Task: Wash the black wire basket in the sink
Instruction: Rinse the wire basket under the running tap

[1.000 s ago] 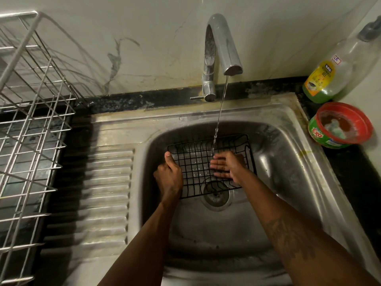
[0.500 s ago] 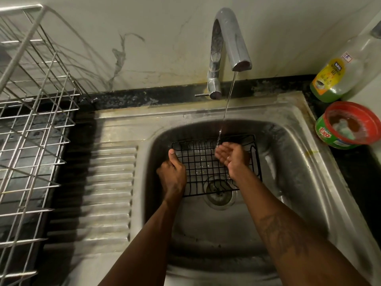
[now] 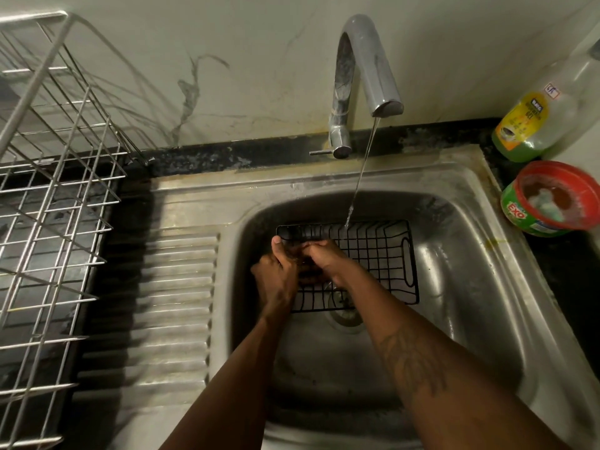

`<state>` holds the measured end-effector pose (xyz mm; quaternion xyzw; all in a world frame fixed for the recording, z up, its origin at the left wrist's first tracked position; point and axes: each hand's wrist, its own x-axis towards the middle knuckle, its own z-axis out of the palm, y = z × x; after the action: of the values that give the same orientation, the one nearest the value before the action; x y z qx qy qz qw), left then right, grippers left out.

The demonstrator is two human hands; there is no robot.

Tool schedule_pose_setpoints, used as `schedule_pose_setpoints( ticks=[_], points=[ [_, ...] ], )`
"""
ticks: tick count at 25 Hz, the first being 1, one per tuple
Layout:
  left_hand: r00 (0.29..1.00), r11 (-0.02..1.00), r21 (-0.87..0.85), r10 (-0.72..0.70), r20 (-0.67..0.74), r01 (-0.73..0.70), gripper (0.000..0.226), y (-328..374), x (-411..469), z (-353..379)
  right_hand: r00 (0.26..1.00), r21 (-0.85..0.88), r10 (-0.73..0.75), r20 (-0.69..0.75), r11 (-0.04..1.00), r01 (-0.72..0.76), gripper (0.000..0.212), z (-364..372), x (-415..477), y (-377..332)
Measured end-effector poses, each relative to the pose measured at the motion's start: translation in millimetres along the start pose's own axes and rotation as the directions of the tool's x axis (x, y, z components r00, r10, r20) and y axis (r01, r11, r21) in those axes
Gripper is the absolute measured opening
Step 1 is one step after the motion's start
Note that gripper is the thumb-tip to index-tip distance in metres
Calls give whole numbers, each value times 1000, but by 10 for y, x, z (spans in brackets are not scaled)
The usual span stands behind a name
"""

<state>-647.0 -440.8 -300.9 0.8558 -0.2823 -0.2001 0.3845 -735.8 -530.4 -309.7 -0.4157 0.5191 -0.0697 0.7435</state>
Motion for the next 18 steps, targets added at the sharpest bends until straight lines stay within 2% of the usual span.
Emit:
schedule_pose_setpoints(
  ticks=[2, 5, 7, 8, 10, 11, 12, 14, 16, 17, 18],
  points=[
    [999, 999, 43, 32, -6, -32, 77, 8, -19, -7, 999, 8, 0, -33, 1000, 0, 19, -181, 2, -10],
    [996, 993, 83, 88, 17, -89, 68, 98, -42, -11, 980, 182, -99, -174, 974, 131, 20, -337, -24, 26],
    [994, 986, 121, 113, 6, -113, 64, 137, -60, -6, 977, 255, -93, -190, 957, 141, 21, -326, -71, 113],
    [994, 988, 116, 108, -1, -107, 65, 128, -53, 1, 989, 214, -44, -143, 974, 74, 21, -318, -97, 154],
    [998, 997, 52, 57, 3, -57, 70, 92, -44, 9, 996, -55, 87, 6, 995, -86, 19, -378, -185, 191],
    [1000, 999, 18, 28, 1, -28, 71, 104, -55, -3, 993, -164, 115, 36, 980, -108, 18, -450, -209, 171],
    [1000, 1000, 0, 13, -6, -13, 71, 101, -60, -9, 996, -175, 94, -2, 980, -93, 17, -525, -198, 138],
    [1000, 1000, -13, 8, -3, -8, 72, 91, -68, -13, 965, -8, -45, -257, 999, 44, 17, -682, -128, 78],
    [1000, 999, -43, -3, 15, 4, 71, 104, -92, -31, 842, 79, -121, -525, 979, 190, 17, -760, -82, 57],
    [1000, 999, -48, -11, 27, 12, 71, 124, -103, -55, 807, 63, -110, -580, 982, 179, 16, -770, -81, 90],
    [999, 999, -38, -19, 34, 20, 70, 148, -104, -75, 814, 51, -71, -576, 991, 123, 16, -778, -91, 135]
  ],
)
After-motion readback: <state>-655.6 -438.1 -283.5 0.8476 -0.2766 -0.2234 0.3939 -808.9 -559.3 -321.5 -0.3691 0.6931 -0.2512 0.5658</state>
